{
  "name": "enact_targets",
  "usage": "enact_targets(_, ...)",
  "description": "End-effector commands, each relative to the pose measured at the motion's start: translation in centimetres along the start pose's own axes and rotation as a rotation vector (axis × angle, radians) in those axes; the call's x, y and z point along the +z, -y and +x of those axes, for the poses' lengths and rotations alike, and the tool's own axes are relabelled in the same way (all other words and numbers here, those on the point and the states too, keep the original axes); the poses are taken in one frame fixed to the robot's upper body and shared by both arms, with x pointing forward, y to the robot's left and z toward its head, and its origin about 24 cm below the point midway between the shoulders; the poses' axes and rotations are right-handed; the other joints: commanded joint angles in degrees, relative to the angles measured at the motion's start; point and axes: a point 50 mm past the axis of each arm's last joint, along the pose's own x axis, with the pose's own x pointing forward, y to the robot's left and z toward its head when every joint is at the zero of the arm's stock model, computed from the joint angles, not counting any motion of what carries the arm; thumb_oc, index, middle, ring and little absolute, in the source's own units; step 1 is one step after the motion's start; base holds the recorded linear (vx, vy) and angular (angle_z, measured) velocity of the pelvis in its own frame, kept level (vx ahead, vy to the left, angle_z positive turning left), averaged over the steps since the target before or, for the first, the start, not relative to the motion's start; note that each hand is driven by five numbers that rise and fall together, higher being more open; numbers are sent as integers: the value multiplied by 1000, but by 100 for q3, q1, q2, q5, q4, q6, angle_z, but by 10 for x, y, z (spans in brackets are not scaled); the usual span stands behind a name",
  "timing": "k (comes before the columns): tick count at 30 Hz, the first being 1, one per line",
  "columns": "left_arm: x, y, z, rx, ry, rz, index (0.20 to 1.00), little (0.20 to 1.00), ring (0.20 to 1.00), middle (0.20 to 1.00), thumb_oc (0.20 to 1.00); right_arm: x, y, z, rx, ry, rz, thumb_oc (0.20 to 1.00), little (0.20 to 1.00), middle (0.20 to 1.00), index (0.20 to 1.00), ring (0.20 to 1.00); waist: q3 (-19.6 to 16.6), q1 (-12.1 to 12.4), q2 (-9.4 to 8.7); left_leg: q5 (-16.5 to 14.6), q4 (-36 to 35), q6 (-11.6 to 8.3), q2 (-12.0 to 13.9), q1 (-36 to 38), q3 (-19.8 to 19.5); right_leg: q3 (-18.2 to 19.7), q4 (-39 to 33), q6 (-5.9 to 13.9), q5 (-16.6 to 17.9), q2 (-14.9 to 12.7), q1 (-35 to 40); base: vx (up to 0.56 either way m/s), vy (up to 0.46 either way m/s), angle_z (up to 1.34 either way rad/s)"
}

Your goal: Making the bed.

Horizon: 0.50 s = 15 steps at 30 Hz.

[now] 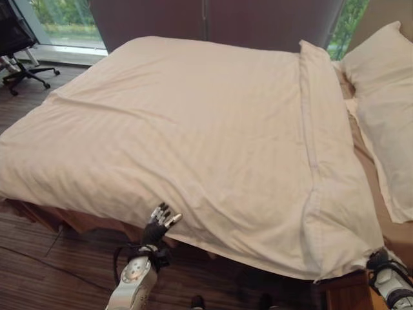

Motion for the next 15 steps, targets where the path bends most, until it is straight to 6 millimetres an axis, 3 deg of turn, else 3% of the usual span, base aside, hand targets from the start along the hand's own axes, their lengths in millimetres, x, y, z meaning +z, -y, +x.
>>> enact_targets(1, 14, 2, 1, -9, 84, -94, 1000, 1000, 1000, 1000, 1000, -104, 50, -7, -96, -371, -207, 1000, 1000, 1000, 1000, 1000, 154, -206, 129, -395, 40, 10, -28, -58, -93, -137, 75, 144, -18, -254, -250, -29, -96, 3)
enact_targets(3, 11, -1, 1, 29, 71, -129, 1000, 1000, 1000, 1000, 1000, -102, 73, -3, -172, -325, -169, 1000, 1000, 1000, 1000, 1000, 132, -264, 141, -351, 40, -11, 4, -102, -83, -140, 75, 123, -32, -229, -274, -14, -83, 2)
enact_targets(4, 9, -4, -1, 62, 68, -154, 1000, 1000, 1000, 1000, 1000, -92, 94, 0, -261, -250, -136, 1000, 1000, 1000, 1000, 1000, 126, -312, 134, -328, 40, -14, 19, -120, -67, -116, 75, 112, -41, -210, -291, -6, -44, -7)
enact_targets(5, 9, -3, -2, 59, 66, -154, 1000, 1000, 1000, 1000, 1000, -94, 94, -1, -260, -254, -136, 1000, 1000, 1000, 1000, 1000, 119, -297, 143, -329, 40, -15, 20, -122, -70, -119, 75, 111, -42, -209, -291, -12, -52, -15)
enact_targets(6, 5, -6, -4, 90, 54, -190, 1000, 1000, 1000, 1000, 1000, -84, 122, -3, -378, -168, -127, 1000, 1000, 1000, 1000, 1000, 113, -343, 145, -309, 40, -20, 39, -139, -59, -92, 75, 101, -56, -189, -296, -11, -60, -15)
enact_targets(7, 0, -14, -8, 152, 38, -238, 1000, 1000, 1000, 1000, 1000, -59, 170, -21, -584, 1, -80, 1000, 1000, 1000, 1000, 1000, 113, -463, 147, -318, 40, -25, 76, -146, -40, -71, 75, 87, -99, -159, -294, -22, -61, -9)
enact_targets(8, 0, -12, -8, 147, 37, -237, 1000, 1000, 1000, 1000, 1000, -62, 171, -22, -584, -4, -80, 1000, 1000, 1000, 1000, 1000, 102, -437, 154, -295, 40, -25, 76, -170, -42, -70, 75, 82, -80, -158, -317, -13, -56, -7)
enact_targets(9, 0, -15, -9, 164, 33, -250, 1000, 1000, 1000, 1000, 1000, -52, 183, -36, -664, 64, -57, 1000, 1000, 1000, 1000, 1000, 89, -474, 170, -296, 40, -21, 94, -173, -36, -67, 75, 74, -99, -143, -317, -9, -40, -11)
enact_targets(11, 0, -19, -10, 185, 40, -256, 1000, 1000, 1000, 1000, 1000, -39, 188, -52, -766, 139, 35, 1000, 1000, 1000, 1000, 1000, 64, -500, 201, -315, 40, -10, 104, -179, -40, -54, 75, 64, -123, -119, -338, 6, -48, -20)
enact_targets(12, -1, -19, -11, 187, 40, -265, 1000, 1000, 1000, 1000, 1000, -19, 184, -56, -801, 225, 127, 1000, 1000, 1000, 1000, 1000, 61, -489, 240, -325, 40, -1, 117, -167, -38, -52, 75, 56, -140, -103, -335, 5, -30, -25)
enact_targets(13, 0, -19, -11, 188, 41, -264, 1000, 1000, 1000, 1000, 1000, -18, 184, -56, -801, 226, 129, 1000, 1000, 1000, 1000, 1000, 67, -491, 230, -327, 40, -2, 119, -164, -35, -50, 75, 55, -141, -101, -333, 3, -29, -28)
enact_targets(14, 1, -18, -10, 186, 43, -277, 1000, 1000, 1000, 1000, 1000, 7, 183, -61, -814, 337, 257, 1000, 1000, 1000, 1000, 1000, 90, -485, 241, -341, 40, 5, 124, -136, -31, -28, 75, 45, -149, -90, -315, 9, -19, -29)
enact_targets(15, 2, -13, -9, 173, 48, -293, 1000, 1000, 1000, 1000, 1000, 47, 175, -70, -766, 531, 492, 1000, 1000, 1000, 1000, 1000, 112, -478, 259, -367, 40, 12, 135, -92, -14, 8, 75, 37, -176, -73, -290, -5, -21, -29)
